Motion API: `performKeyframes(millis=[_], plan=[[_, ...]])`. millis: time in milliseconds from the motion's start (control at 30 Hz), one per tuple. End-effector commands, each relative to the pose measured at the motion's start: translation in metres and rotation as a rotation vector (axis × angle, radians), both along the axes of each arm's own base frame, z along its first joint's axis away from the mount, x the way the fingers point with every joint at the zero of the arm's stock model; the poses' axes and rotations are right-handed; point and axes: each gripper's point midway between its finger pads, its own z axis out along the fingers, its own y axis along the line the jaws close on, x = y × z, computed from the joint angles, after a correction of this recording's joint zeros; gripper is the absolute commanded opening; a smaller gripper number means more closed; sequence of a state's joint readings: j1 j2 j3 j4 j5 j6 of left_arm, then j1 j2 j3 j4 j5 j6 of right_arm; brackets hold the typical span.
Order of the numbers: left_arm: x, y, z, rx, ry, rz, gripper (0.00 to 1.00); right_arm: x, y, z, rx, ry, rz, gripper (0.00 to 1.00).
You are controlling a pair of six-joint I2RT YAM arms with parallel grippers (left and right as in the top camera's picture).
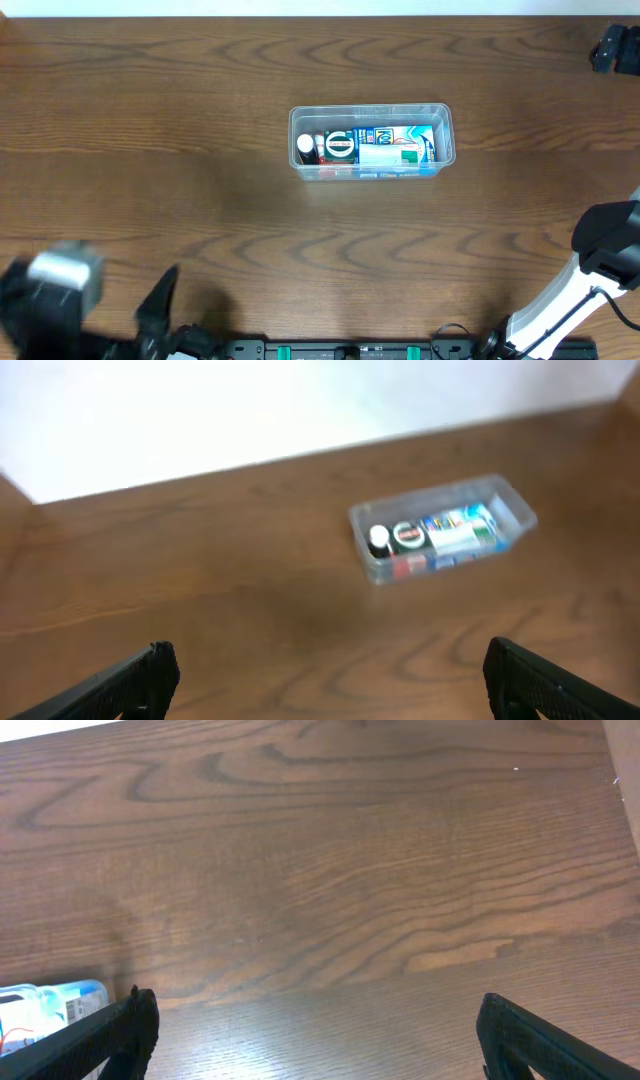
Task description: Pack container
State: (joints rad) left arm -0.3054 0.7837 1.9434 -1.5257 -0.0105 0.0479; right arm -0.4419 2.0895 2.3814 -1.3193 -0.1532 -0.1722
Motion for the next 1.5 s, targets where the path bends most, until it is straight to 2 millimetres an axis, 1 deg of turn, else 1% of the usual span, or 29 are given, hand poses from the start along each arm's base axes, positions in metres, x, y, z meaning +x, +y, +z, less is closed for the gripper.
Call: performKeyframes(millis=[0,133,200,267,367,500,700,900,1000,1167,1267,1467], plan=[[-0.021,0.008,-0.006,-0.032,-0.045,0.053,0.98,-0.002,-0.001,0.009,-0.003,-0.020,-0.013,0.99],[-0.041,0.016,-0.003,-0.056,-0.163,0.124,0.98,-0.002,-0.001,0.009,-0.003,-0.020,-0.013,0.99],[-0.047,0.019,-0.003,-0.064,-0.213,0.155,0.98,-0.002,-0.001,0.009,-0.003,-0.020,-0.013,0.99],[-0.049,0.020,-0.003,-0.069,-0.255,0.180,0.98,-0.002,-0.001,0.009,-0.003,-0.020,-0.013,0.99],[-0.045,0.021,-0.004,-0.076,-0.308,0.205,0.98,-0.002,-0.001,0.009,-0.003,-0.020,-0.012,0.99],[-0.027,0.020,-0.008,-0.082,-0.354,0.211,0.98,-0.002,-0.001,0.009,-0.003,-0.020,-0.013,0.99],[0.015,0.018,-0.019,-0.095,-0.425,0.210,0.98,-0.002,-0.001,0.009,-0.003,-0.020,-0.013,0.99],[0.054,0.017,-0.043,-0.145,-0.484,0.228,0.98,-0.002,-0.001,0.009,-0.003,-0.020,-0.013,0.99],[0.068,0.019,-0.057,-0.183,-0.520,0.250,0.98,-0.002,-0.001,0.009,-0.003,-0.020,-0.013,0.99],[0.082,0.021,-0.073,-0.242,-0.613,0.264,0.98,-0.002,-0.001,0.009,-0.003,-0.020,-0.013,0.99],[0.090,0.021,-0.082,-0.254,-0.667,0.259,0.98,-0.002,-0.001,0.009,-0.003,-0.020,-0.013,0.99],[0.108,0.021,-0.109,-0.264,-0.729,0.253,0.98,-0.002,-0.001,0.009,-0.003,-0.020,-0.013,0.99]])
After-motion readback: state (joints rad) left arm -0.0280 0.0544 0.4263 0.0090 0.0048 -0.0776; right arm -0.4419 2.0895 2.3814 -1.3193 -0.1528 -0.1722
